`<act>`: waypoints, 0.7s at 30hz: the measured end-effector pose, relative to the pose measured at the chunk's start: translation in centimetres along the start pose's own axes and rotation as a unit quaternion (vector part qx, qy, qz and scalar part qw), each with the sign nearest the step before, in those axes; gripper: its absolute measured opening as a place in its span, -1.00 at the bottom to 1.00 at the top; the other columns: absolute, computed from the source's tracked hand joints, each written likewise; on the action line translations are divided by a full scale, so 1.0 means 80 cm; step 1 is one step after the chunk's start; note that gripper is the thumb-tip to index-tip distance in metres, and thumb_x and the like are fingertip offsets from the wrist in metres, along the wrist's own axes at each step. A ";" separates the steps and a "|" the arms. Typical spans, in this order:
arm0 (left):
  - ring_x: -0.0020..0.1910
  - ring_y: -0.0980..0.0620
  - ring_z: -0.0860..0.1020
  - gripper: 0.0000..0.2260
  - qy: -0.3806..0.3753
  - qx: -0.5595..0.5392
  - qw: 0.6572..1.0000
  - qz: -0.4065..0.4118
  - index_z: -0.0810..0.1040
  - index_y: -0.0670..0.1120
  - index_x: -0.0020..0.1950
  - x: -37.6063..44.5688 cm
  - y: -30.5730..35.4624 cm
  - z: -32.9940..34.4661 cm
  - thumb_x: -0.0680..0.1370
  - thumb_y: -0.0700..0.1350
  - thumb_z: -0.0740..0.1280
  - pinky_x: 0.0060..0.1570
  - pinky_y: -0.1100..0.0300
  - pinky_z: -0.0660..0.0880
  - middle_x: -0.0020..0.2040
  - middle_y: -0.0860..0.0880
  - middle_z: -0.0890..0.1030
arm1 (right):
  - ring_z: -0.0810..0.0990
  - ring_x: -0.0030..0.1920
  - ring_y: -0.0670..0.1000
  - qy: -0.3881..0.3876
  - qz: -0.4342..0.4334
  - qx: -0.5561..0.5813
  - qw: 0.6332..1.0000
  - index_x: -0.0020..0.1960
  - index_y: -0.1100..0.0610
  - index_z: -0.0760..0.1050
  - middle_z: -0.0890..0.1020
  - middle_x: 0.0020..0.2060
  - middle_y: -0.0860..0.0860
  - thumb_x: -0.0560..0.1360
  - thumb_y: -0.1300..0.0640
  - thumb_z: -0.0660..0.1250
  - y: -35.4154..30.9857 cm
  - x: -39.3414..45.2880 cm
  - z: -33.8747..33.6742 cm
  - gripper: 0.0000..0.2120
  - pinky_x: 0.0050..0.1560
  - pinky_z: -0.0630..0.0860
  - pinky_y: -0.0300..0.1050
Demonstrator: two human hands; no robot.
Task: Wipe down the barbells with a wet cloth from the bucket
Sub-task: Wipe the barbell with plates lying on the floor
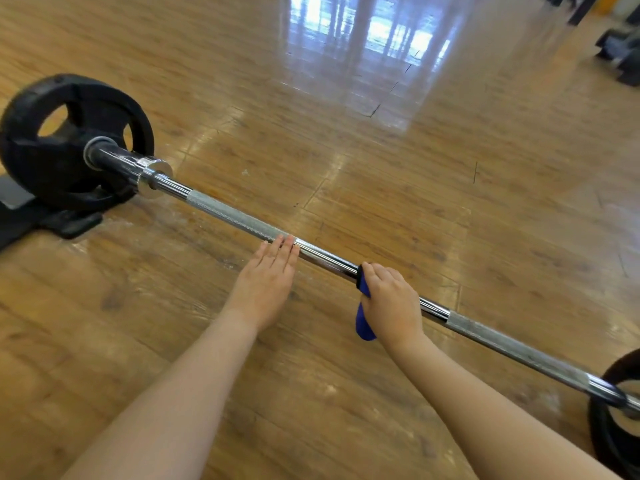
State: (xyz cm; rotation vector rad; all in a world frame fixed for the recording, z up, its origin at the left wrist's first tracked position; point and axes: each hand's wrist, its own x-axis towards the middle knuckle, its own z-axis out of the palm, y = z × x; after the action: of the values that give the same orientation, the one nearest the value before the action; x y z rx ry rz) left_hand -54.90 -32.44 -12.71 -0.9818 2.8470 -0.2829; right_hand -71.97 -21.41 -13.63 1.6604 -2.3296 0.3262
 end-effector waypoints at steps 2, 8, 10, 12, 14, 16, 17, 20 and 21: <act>0.52 -0.12 -0.22 -0.41 -0.004 -0.002 1.000 0.002 -0.33 -0.24 0.49 0.000 -0.002 -0.003 0.64 -0.14 0.01 0.41 0.03 -0.31 0.54 -0.20 -0.23 | 0.67 -0.17 0.10 -0.007 0.036 0.012 0.999 -0.01 0.30 0.63 0.69 -0.18 0.08 0.06 0.37 0.59 0.000 -0.006 -0.001 -0.51 -0.19 0.60 -0.09; 0.52 -0.12 -0.22 -0.42 0.001 -0.009 1.000 0.003 -0.37 -0.24 0.43 0.001 -0.001 -0.004 0.63 -0.17 0.01 0.41 0.03 -0.31 0.54 -0.20 -0.22 | 0.60 -0.35 0.10 -0.023 0.053 0.032 0.998 -0.23 0.25 0.59 0.60 -0.39 0.06 0.04 0.41 0.54 -0.037 0.018 0.001 -0.67 -0.38 0.52 -0.14; 0.53 -0.11 -0.22 -0.42 0.000 -0.011 1.000 0.001 -0.34 -0.25 0.47 0.001 -0.001 -0.003 0.63 -0.18 0.01 0.39 0.04 -0.32 0.54 -0.19 -0.22 | 0.57 -0.37 0.11 -0.059 0.042 0.047 0.996 -0.28 0.22 0.52 0.57 -0.42 0.07 0.10 0.41 0.48 -0.053 0.034 0.000 -0.74 -0.40 0.47 -0.13; 0.53 -0.10 -0.22 -0.42 -0.001 -0.010 1.000 0.000 -0.31 -0.24 0.49 0.002 -0.001 -0.003 0.63 -0.18 0.00 0.39 0.05 -0.33 0.54 -0.19 -0.22 | 0.57 -0.34 0.14 -0.083 0.038 0.058 0.994 -0.25 0.24 0.52 0.58 -0.39 0.11 0.19 0.41 0.44 -0.069 0.046 0.002 -0.81 -0.34 0.48 -0.08; 0.53 -0.09 -0.22 -0.43 -0.002 -0.007 1.000 0.001 -0.33 -0.24 0.48 0.002 0.000 -0.003 0.63 -0.17 -0.01 0.40 0.06 -0.33 0.54 -0.18 -0.23 | 0.56 -0.36 0.11 -0.086 0.025 0.046 0.995 -0.23 0.25 0.54 0.58 -0.39 0.11 0.19 0.39 0.47 -0.081 0.053 0.007 -0.81 -0.32 0.51 -0.08; 0.52 -0.09 -0.23 -0.44 -0.002 -0.002 1.000 0.002 -0.38 -0.24 0.41 0.002 0.002 -0.003 0.63 -0.17 -0.02 0.41 0.05 -0.31 0.54 -0.18 -0.24 | 0.58 -0.30 0.11 -0.093 0.014 0.048 0.994 -0.16 0.25 0.55 0.59 -0.33 0.11 0.25 0.38 0.44 -0.082 0.056 0.008 -0.81 -0.26 0.52 -0.07; 0.52 -0.10 -0.23 -0.45 -0.001 0.003 1.000 0.002 -0.40 -0.24 0.39 0.001 0.003 -0.004 0.63 -0.17 -0.03 0.42 0.04 -0.31 0.54 -0.18 -0.24 | 0.59 -0.23 0.12 -0.096 0.005 0.052 0.994 -0.09 0.26 0.55 0.60 -0.25 0.12 0.31 0.38 0.40 -0.079 0.055 0.005 -0.81 -0.19 0.52 -0.05; 0.52 -0.13 -0.24 -0.46 0.012 0.020 1.000 0.014 -0.40 -0.24 0.40 -0.001 0.009 -0.008 0.63 -0.19 -0.05 0.41 0.02 -0.32 0.51 -0.19 -0.29 | 0.53 0.06 0.09 -0.109 -0.056 0.026 0.992 0.23 0.24 0.41 0.56 0.05 0.09 0.50 0.34 0.20 -0.058 0.048 -0.008 -0.70 0.07 0.41 -0.13; 0.52 -0.14 -0.24 -0.45 0.017 0.027 0.999 0.032 -0.41 -0.24 0.40 -0.001 0.013 -0.011 0.63 -0.19 -0.05 0.39 0.01 -0.34 0.51 -0.18 -0.31 | 0.50 0.11 0.07 -0.108 -0.066 0.026 0.992 0.30 0.22 0.36 0.53 0.12 0.08 0.52 0.32 0.18 -0.048 0.044 -0.012 -0.66 0.11 0.38 -0.15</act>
State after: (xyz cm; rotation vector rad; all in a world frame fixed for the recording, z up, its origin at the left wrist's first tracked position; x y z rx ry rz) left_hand -55.61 -31.43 -12.11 -0.8828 2.8775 -0.3719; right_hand -69.34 -25.44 -11.45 1.9520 -2.3617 0.1890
